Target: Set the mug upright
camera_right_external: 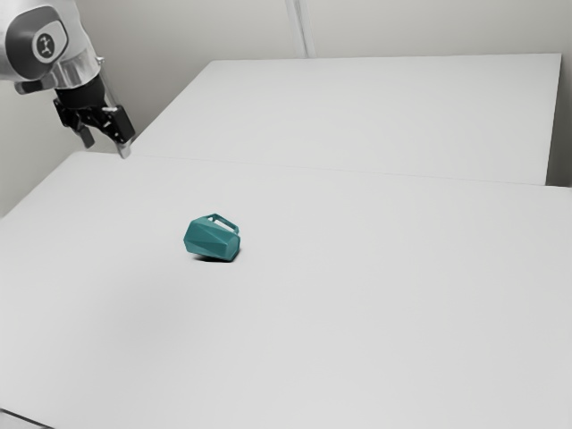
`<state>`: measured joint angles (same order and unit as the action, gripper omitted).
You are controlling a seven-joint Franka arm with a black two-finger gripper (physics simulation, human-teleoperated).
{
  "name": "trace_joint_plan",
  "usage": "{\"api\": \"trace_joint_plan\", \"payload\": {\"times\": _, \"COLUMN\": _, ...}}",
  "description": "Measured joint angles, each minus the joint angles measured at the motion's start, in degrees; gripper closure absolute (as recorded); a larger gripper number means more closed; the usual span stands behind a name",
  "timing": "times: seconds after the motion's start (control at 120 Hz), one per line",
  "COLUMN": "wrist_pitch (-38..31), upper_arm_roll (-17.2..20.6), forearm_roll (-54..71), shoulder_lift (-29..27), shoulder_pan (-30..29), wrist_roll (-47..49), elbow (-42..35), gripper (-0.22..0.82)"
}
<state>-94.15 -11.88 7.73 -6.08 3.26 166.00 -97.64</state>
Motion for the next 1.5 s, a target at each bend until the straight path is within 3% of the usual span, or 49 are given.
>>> {"api": "trace_joint_plan", "payload": {"times": 0.208, "wrist_pitch": 0.12, "upper_arm_roll": 0.05, "forearm_roll": -0.01, "shoulder_lift": 0.36, "shoulder_pan": -0.76, "wrist_roll": 0.00, "elbow": -0.28, "gripper": 0.00}}
{"api": "trace_joint_plan", "payload": {"times": 0.392, "wrist_pitch": -0.23, "upper_arm_roll": 0.15, "forearm_roll": -0.43, "shoulder_lift": 4.62, "shoulder_pan": -4.28, "wrist_roll": 0.00, "elbow": -0.43, "gripper": 0.00}}
{"api": "trace_joint_plan", "payload": {"times": 0.675, "wrist_pitch": -2.36, "upper_arm_roll": 0.03, "forearm_roll": -18.48, "shoulder_lift": 12.07, "shoulder_pan": -9.05, "wrist_roll": 0.00, "elbow": 1.48, "gripper": 0.00}}
{"api": "trace_joint_plan", "payload": {"times": 0.883, "wrist_pitch": -3.86, "upper_arm_roll": -0.19, "forearm_roll": -30.33, "shoulder_lift": 21.17, "shoulder_pan": -13.92, "wrist_roll": 0.00, "elbow": 4.91, "gripper": 0.00}}
{"api": "trace_joint_plan", "payload": {"times": 1.075, "wrist_pitch": -4.24, "upper_arm_roll": -0.23, "forearm_roll": -39.66, "shoulder_lift": 27.68, "shoulder_pan": -14.81, "wrist_roll": 0.00, "elbow": 6.17, "gripper": 0.00}}
{"api": "trace_joint_plan", "payload": {"times": 1.392, "wrist_pitch": 0.76, "upper_arm_roll": -0.18, "forearm_roll": -49.07, "shoulder_lift": 33.64, "shoulder_pan": -15.72, "wrist_roll": 0.00, "elbow": 6.39, "gripper": 0.00}}
{"api": "trace_joint_plan", "payload": {"times": 1.5, "wrist_pitch": 2.30, "upper_arm_roll": -0.04, "forearm_roll": -49.66, "shoulder_lift": 37.41, "shoulder_pan": -16.26, "wrist_roll": 0.00, "elbow": 10.28, "gripper": 0.00}}
